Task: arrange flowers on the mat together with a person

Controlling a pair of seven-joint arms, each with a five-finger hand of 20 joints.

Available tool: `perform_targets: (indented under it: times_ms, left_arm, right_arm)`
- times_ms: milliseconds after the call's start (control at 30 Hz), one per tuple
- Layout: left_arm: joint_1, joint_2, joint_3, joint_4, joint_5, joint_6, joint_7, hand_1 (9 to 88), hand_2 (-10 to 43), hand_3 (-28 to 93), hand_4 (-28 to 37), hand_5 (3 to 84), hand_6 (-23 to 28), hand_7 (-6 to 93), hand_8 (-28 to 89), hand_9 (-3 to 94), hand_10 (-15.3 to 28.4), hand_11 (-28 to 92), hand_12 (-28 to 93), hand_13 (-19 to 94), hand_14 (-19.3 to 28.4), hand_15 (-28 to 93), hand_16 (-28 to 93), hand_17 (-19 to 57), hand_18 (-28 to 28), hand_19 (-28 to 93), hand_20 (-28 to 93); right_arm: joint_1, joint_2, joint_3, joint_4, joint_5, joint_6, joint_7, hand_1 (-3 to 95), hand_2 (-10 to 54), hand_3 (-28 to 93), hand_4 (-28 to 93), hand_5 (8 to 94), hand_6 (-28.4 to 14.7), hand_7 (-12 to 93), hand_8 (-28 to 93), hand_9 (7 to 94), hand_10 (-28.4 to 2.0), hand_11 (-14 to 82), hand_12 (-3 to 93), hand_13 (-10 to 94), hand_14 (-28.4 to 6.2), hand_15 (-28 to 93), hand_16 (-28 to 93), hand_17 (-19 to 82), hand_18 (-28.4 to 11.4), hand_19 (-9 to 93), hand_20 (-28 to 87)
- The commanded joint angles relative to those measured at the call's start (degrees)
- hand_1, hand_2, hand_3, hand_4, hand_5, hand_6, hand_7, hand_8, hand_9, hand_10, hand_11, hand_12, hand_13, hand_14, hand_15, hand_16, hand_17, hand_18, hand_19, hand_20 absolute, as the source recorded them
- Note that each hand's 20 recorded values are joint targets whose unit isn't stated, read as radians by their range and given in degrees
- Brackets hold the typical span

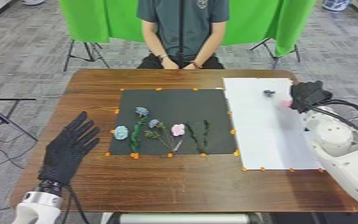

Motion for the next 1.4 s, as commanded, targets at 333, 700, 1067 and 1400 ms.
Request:
perform_targets:
  times_ms: [333,700,1067,1400]
  left_arm:
    - [1.03,-0.31,0.82,0.15,-0.09,0.36,-0.03,23.5,-0.7,70,-28.2,29.2,2.0,13.1,-8,24.9,11.1,11,15,21,13.2,11,5,-12.0,21.8,40,7]
    - [0.97,-0.24,1.06,0.16,-0.19,0.64,-0.2,23.3,-1.1,70,-28.3,29.0,1.7,13.5,-8,24.7,10.9,11,15,21,13.0,12,5,-11.8,21.5,40,7]
    - [0.34,-0.5,1.08,0.5,-0.29,0.82,-0.54,23.1,-1.5,71,-28.3,28.9,1.4,14.0,-9,24.7,10.8,11,15,21,12.6,12,5,-11.7,21.3,39,7]
    - [0.08,-0.74,1.41,0.64,-0.35,0.98,-0.42,23.1,-1.7,71,-28.3,29.1,1.5,14.3,-9,24.8,10.7,12,15,21,12.5,12,5,-11.7,21.3,39,8]
  right_arm:
    - [5.93,-2.8,-11.59,-15.3,12.24,15.0,-7.91,50.8,-9.5,82,-28,76.7,3.2,42,-1,91.1,-5.8,28.2,44.8,83,-4.8,59,23,33,-18.6,79,42]
    - [7.48,-11.09,-16.19,-11.78,10.66,6.87,-11.73,50.6,-9.5,82,-28,76.9,2.9,41,-1,90.9,-5.8,28.3,45.3,83,-5.0,59,23,33,-18.7,79,42]
    - [6.34,-13.9,-17.34,-9.75,8.44,6.62,-13.49,50.4,-9.5,82,-28,77.0,2.8,41,-1,91.1,-5.8,28.1,45.2,83,-5.1,59,23,33,-18.7,79,42]
    - [6.05,-14.29,-17.3,-7.49,5.84,8.24,-13.79,50.5,-9.5,82,-28,76.3,2.9,42,-1,90.6,-5.8,28.2,45.9,82,-4.9,59,24,32,-18.6,79,42]
